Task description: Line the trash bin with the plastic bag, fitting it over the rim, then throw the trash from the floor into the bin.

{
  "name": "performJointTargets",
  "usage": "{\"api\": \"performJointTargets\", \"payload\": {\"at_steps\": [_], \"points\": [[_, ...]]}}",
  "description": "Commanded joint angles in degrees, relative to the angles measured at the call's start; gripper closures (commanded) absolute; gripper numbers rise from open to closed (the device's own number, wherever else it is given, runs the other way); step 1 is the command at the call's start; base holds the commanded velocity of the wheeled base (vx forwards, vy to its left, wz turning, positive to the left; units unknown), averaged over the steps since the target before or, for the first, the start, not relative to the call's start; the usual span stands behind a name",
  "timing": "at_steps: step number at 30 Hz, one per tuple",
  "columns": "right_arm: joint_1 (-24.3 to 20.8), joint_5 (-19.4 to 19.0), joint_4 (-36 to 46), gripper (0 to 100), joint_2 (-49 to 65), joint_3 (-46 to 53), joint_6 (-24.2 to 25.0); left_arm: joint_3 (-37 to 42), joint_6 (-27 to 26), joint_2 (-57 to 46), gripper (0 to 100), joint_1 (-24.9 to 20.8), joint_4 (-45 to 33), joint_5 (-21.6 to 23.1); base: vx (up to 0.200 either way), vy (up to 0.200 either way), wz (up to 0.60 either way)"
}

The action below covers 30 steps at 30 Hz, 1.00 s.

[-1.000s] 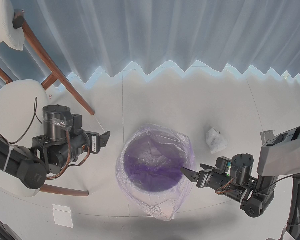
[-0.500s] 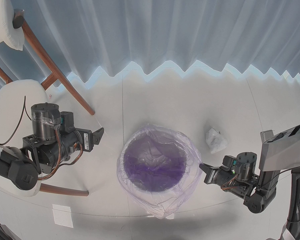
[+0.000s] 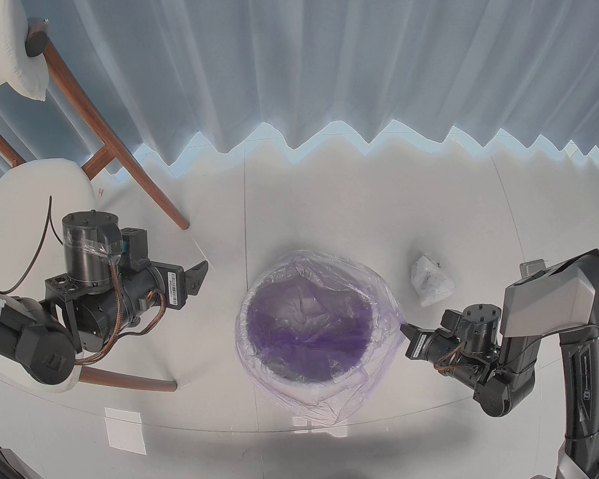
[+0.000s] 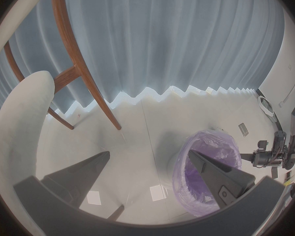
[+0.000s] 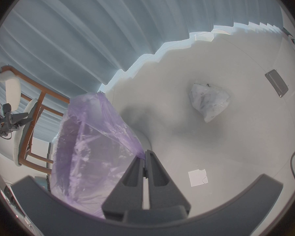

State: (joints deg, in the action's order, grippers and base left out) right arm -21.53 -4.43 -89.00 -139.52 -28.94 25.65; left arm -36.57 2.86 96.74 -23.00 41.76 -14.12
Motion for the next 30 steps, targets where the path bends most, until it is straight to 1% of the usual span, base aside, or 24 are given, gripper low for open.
{"api": "performJointTargets", "payload": {"at_steps": [1, 5, 9, 15, 23, 27, 28, 30], "points": [[0.6, -0.1, -0.9, 100, -5.2, -4.5, 0.0, 1.0, 0.0, -0.9, 0, 0.2, 0.1, 0.0, 0.000, 0.000, 0.00], [0.9, -0.5, 0.3, 100, -8.0, -8.9, 0.0, 1.3, 0.0, -1.4, 0, 0.7, 0.1, 0.1, 0.000, 0.000, 0.00], [1.6, -1.4, 6.1, 100, -7.5, -11.6, 0.0, 1.3, 0.0, -1.8, 0, 0.9, 0.2, 0.1, 0.000, 0.000, 0.00], [2.7, -2.1, 10.8, 100, -7.6, -16.1, 0.1, 1.3, 0.0, -1.7, 0, 0.9, 0.2, 0.1, 0.000, 0.000, 0.00], [2.9, -2.3, 14.5, 100, -7.4, -17.7, 0.1, 1.3, 0.1, -1.5, 0, 0.9, 0.2, 0.0, 0.000, 0.000, 0.00], [2.9, -2.2, 15.0, 100, -7.4, -17.9, 0.2, 1.5, 0.3, -1.5, 0, 0.9, 0.2, 0.1, 0.000, 0.000, 0.00], [2.9, -2.2, 15.0, 0, -7.4, -17.9, 0.3, 1.5, 0.3, -1.5, 0, 0.9, 0.2, 0.1, 0.000, 0.000, 0.00], [2.9, -2.0, 14.4, 0, -7.3, -17.6, 0.5, 1.9, 0.4, -1.6, 0, 0.8, 0.2, 0.1, 0.000, 0.000, 0.00]]}}
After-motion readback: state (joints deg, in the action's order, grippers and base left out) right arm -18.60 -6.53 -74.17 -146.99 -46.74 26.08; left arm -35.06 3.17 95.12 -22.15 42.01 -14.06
